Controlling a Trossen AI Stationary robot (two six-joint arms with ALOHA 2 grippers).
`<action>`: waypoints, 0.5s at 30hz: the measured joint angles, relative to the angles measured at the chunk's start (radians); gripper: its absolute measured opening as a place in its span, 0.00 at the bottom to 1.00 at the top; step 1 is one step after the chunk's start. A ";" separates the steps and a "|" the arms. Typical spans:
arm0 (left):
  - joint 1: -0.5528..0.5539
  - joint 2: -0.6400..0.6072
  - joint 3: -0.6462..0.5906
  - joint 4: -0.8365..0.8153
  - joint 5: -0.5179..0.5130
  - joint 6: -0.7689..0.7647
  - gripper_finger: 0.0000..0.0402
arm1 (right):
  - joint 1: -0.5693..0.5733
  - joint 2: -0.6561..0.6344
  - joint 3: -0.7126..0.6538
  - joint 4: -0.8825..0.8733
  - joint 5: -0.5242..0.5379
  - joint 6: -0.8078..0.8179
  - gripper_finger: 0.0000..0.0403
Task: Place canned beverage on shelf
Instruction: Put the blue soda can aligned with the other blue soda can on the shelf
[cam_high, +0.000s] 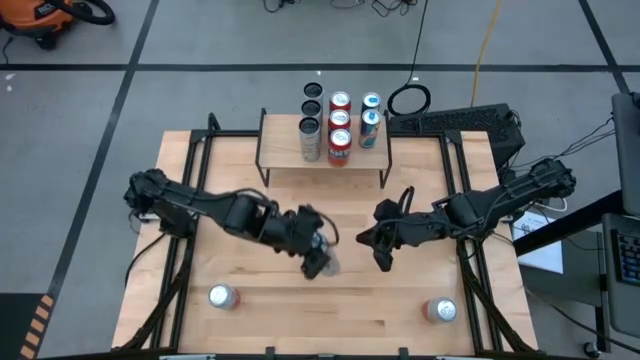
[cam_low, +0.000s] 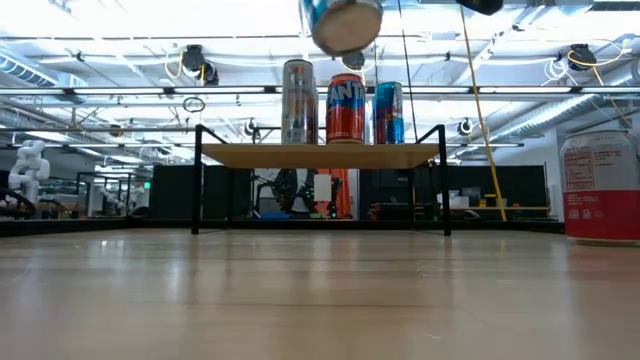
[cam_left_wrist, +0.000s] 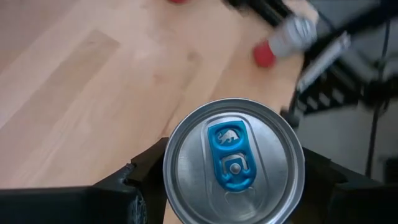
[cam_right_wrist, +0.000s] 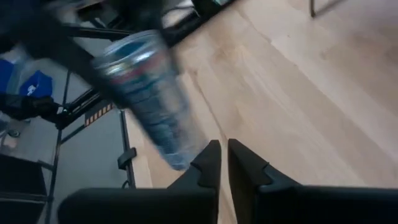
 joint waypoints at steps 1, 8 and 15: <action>0.013 -0.001 0.007 -0.008 0.000 -0.030 0.59 | 0.000 0.000 0.000 0.018 0.003 -0.023 0.04; 0.107 -0.002 0.015 -0.007 0.013 -0.182 0.59 | 0.005 -0.007 0.000 0.035 -0.001 -0.150 0.24; 0.158 -0.002 0.015 0.118 0.031 -0.258 0.59 | 0.008 -0.002 0.000 0.042 0.073 -0.300 0.54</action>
